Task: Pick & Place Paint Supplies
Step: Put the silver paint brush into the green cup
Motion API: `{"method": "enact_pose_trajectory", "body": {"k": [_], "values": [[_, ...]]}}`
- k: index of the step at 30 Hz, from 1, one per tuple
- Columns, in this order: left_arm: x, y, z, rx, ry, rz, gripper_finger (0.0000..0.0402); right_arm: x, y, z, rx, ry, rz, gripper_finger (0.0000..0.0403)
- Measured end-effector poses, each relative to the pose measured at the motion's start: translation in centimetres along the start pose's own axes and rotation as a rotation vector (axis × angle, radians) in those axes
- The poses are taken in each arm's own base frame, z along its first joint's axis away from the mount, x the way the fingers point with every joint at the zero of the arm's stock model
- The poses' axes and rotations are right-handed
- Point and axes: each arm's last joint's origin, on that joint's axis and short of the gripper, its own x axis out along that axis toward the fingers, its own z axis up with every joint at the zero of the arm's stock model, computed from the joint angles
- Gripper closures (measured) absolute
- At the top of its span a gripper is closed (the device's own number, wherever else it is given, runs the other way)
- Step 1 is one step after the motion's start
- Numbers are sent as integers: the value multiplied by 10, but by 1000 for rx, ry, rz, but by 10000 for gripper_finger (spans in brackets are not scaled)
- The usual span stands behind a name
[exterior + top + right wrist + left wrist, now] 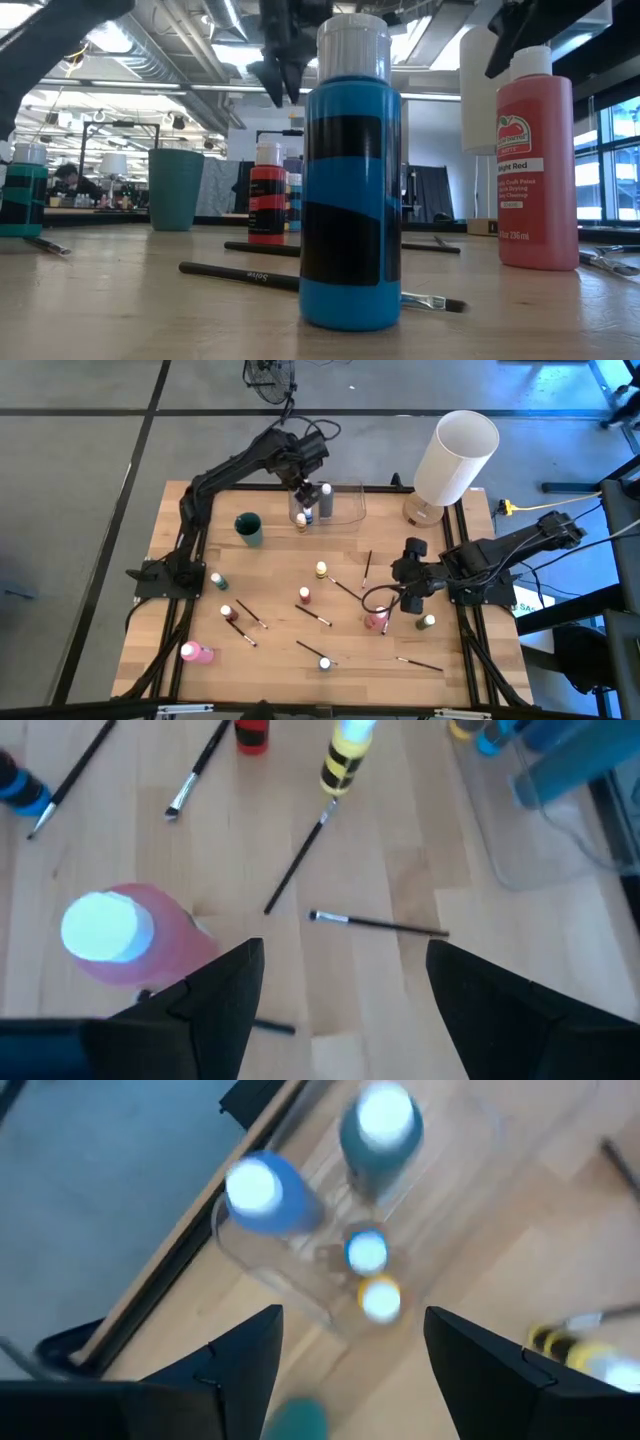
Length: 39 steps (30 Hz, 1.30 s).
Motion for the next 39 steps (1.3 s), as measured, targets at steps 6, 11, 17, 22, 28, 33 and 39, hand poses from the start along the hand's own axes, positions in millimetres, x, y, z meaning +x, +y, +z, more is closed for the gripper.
{"method": "enact_pose_trajectory", "body": {"k": [6,11,17,22,28,33,39], "values": [[-50,-14,-26,81,-137,69,162,-16,-22,-19,54,140,-87,119],[-101,-22,-59,143,-266,14,162,-19,-35,-28,151,256,-89,119],[-167,-20,-120,382,-436,-149,162,3,-34,-43,5,390,79,119],[-191,-6,-166,409,-577,-249,162,39,-32,-58,-127,375,112,119],[-181,0,-200,345,-737,-346,162,50,-30,-62,-121,384,173,119],[-149,-3,-217,307,-846,-383,162,50,-29,-62,-120,388,174,119],[-109,-6,-233,292,-918,-410,162,54,-27,-59,86,348,155,119]]}}
